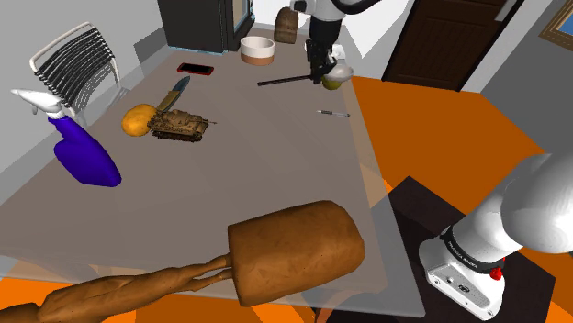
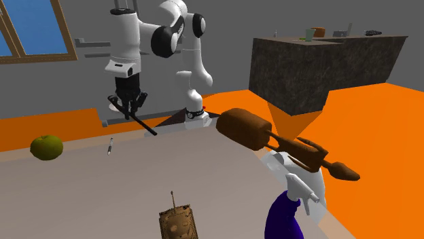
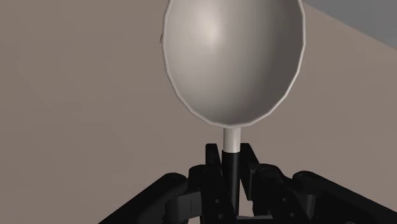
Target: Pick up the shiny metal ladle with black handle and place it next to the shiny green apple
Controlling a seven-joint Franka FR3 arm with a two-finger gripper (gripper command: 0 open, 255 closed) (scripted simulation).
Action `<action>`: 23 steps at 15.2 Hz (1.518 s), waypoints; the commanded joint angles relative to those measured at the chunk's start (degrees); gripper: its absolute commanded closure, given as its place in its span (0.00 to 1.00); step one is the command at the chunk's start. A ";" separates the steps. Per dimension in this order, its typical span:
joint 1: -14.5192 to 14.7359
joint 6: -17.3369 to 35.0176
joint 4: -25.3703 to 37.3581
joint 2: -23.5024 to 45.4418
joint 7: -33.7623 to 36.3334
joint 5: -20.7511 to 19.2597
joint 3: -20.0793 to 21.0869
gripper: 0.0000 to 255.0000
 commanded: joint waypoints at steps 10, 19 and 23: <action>-7.36 1.54 4.20 3.82 -14.63 0.89 -6.99 1.00; -8.19 6.72 0.69 5.34 -15.52 0.83 -7.69 1.00; -8.22 9.62 -1.53 6.04 -15.17 0.67 -7.73 1.00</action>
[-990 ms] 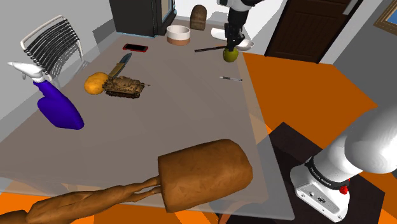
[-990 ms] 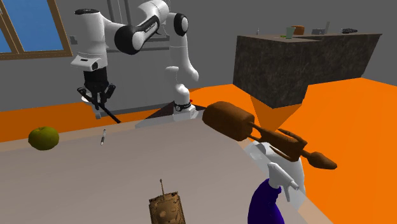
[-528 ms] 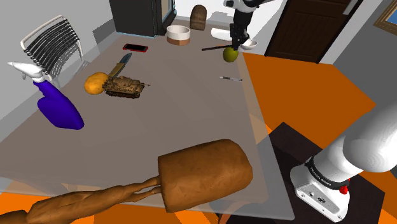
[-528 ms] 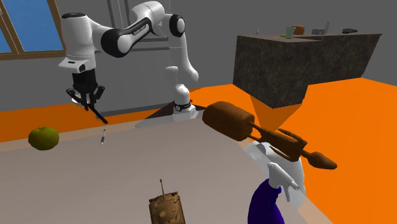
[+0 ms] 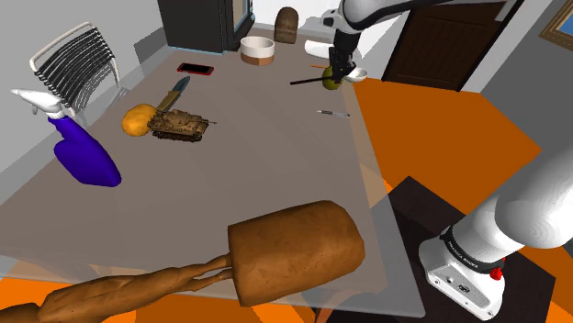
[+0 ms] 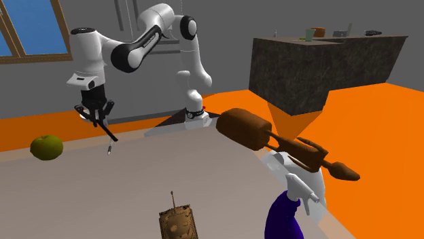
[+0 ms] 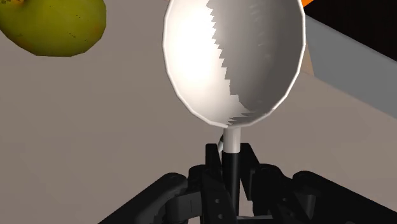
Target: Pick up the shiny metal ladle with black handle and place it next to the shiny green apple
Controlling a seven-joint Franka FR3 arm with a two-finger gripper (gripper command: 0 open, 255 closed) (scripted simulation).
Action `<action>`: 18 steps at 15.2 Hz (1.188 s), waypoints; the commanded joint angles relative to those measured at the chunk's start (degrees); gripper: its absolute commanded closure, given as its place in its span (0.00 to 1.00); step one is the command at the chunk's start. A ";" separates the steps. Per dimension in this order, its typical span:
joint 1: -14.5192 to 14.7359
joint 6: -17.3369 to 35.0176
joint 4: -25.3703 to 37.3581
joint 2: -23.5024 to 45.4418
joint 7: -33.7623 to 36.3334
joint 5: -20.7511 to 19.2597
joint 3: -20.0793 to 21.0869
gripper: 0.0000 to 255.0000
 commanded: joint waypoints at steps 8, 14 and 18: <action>-0.03 6.64 -4.49 2.17 0.92 -0.44 -0.07 1.00; -0.07 10.84 -6.81 4.07 1.50 -0.77 -0.14 1.00; -0.09 13.59 -8.11 5.54 1.90 -1.02 -0.21 1.00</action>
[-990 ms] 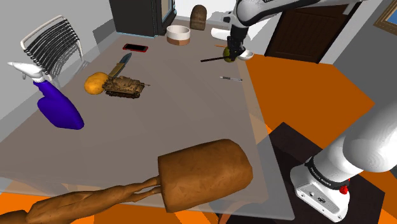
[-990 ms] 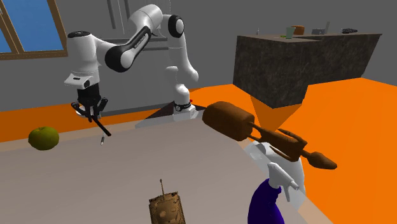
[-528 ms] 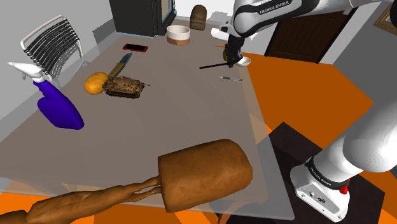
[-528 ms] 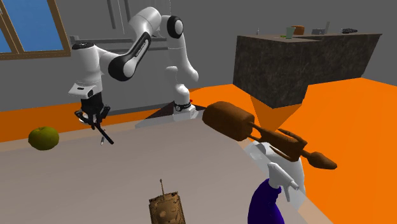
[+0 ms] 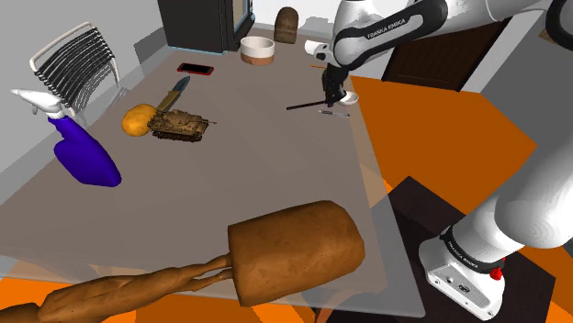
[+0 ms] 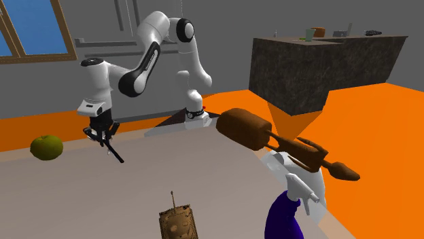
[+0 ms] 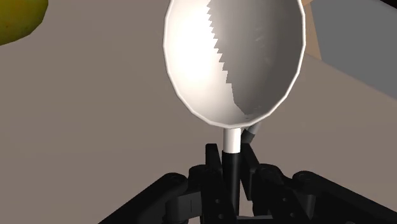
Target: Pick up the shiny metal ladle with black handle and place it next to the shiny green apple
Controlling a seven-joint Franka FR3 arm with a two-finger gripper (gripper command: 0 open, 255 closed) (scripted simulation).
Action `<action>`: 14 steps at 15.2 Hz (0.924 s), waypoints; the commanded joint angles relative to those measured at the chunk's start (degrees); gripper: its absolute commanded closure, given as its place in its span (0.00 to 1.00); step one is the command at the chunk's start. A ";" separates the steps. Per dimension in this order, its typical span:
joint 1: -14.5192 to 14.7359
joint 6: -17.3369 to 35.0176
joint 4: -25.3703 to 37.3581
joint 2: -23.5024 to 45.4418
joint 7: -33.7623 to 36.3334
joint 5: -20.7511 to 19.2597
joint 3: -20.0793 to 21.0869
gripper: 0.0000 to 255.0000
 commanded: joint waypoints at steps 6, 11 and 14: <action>-0.03 2.33 -1.02 1.29 0.33 -0.23 -0.07 1.00; -0.03 2.32 -0.98 1.32 0.33 -0.22 -0.07 0.00; -0.04 2.32 -0.95 1.33 0.31 -0.22 -0.07 0.00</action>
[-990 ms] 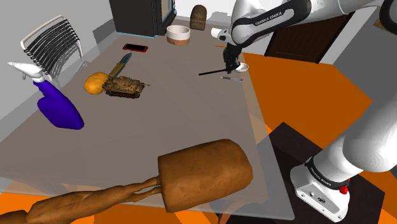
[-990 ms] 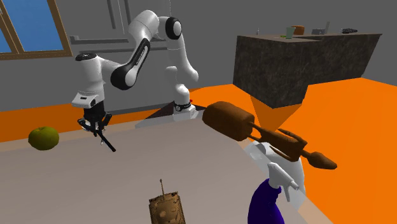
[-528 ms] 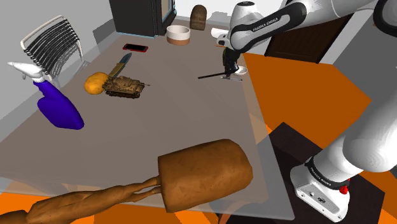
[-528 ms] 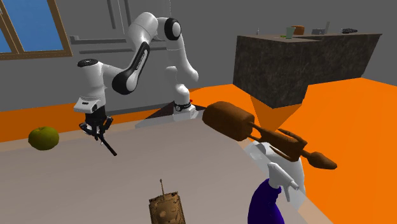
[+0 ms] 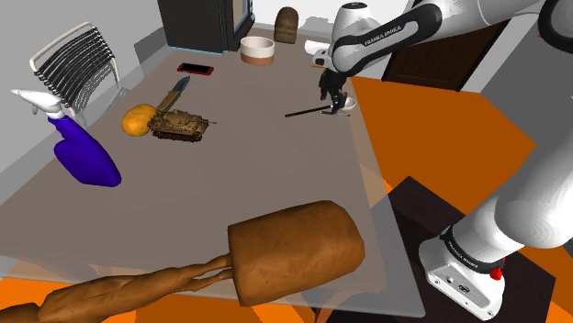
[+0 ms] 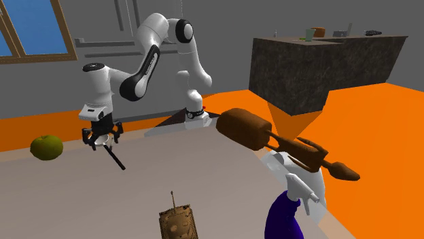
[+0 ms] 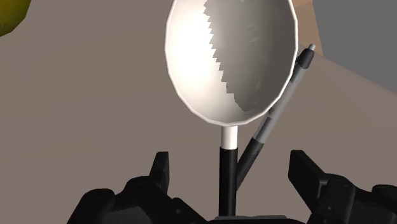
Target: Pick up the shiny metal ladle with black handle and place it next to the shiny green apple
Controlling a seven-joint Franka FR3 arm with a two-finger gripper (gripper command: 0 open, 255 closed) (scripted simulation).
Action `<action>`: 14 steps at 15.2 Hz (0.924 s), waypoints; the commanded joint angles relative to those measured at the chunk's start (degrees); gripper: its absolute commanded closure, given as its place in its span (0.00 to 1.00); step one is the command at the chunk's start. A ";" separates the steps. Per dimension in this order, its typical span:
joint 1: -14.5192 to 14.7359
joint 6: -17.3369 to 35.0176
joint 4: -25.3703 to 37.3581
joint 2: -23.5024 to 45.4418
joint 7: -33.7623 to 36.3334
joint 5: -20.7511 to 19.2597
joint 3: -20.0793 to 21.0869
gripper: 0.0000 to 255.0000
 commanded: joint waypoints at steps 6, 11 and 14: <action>0.43 -6.33 2.19 -4.08 -0.26 0.45 0.37 0.00; 0.43 -6.33 2.19 -4.08 -0.26 0.45 0.37 0.00; 0.42 -6.32 2.19 -4.08 -0.26 0.44 0.37 0.00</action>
